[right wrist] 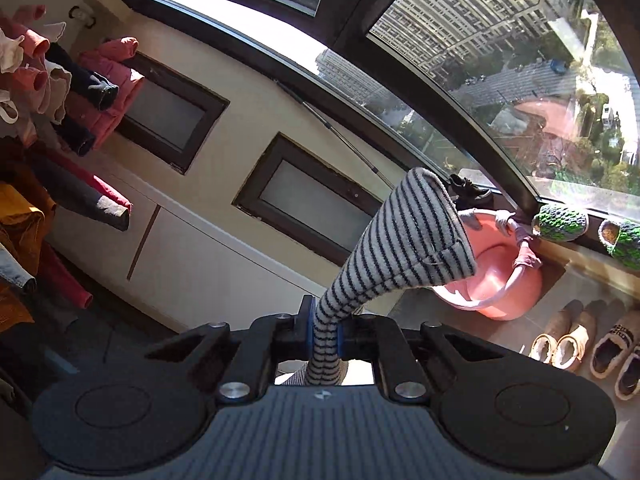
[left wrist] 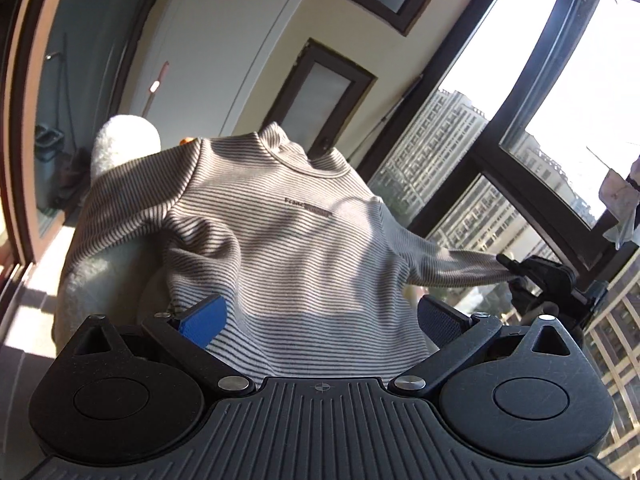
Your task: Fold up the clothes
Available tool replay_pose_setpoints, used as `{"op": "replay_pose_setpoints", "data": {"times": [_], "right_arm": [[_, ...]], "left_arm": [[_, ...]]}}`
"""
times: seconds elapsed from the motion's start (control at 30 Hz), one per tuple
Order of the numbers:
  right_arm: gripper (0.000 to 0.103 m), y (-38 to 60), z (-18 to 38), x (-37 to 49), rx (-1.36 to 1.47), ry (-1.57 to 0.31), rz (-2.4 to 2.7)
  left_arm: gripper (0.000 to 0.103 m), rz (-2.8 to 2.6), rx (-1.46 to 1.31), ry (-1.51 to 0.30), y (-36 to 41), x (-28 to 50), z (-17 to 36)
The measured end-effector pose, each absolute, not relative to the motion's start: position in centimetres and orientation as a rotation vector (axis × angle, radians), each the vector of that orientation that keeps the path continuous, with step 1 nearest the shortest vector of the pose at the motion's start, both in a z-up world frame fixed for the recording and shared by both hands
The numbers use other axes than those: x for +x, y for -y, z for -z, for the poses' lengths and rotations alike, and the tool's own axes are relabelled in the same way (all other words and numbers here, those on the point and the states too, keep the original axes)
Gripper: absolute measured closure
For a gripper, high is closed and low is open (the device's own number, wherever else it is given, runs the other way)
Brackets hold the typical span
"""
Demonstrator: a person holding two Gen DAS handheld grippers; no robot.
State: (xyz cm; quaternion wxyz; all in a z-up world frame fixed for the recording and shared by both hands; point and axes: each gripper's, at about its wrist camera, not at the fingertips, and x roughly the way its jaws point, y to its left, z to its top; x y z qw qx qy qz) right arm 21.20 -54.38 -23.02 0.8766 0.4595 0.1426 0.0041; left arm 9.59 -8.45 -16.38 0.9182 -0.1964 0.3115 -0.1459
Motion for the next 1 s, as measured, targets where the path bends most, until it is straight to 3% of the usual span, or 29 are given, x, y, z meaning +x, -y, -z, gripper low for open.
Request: {"op": "replay_pose_setpoints", "data": {"times": [0.23,0.47,1.0], "right_arm": [[0.094,47.7,15.3,20.0,0.730,-0.252,-0.046],[0.094,39.1,10.5,19.3,0.547,-0.248,-0.161],[0.093,24.4,11.2,19.9,0.356,-0.408,-0.349]], "left_arm": [[0.000,0.224,-0.207,-0.634,9.0,7.4,16.7],[0.000,0.244,-0.314,-0.634,4.8,5.6,17.4],[0.000,0.172,-0.419,-0.597,-1.7,2.4,18.1]]}}
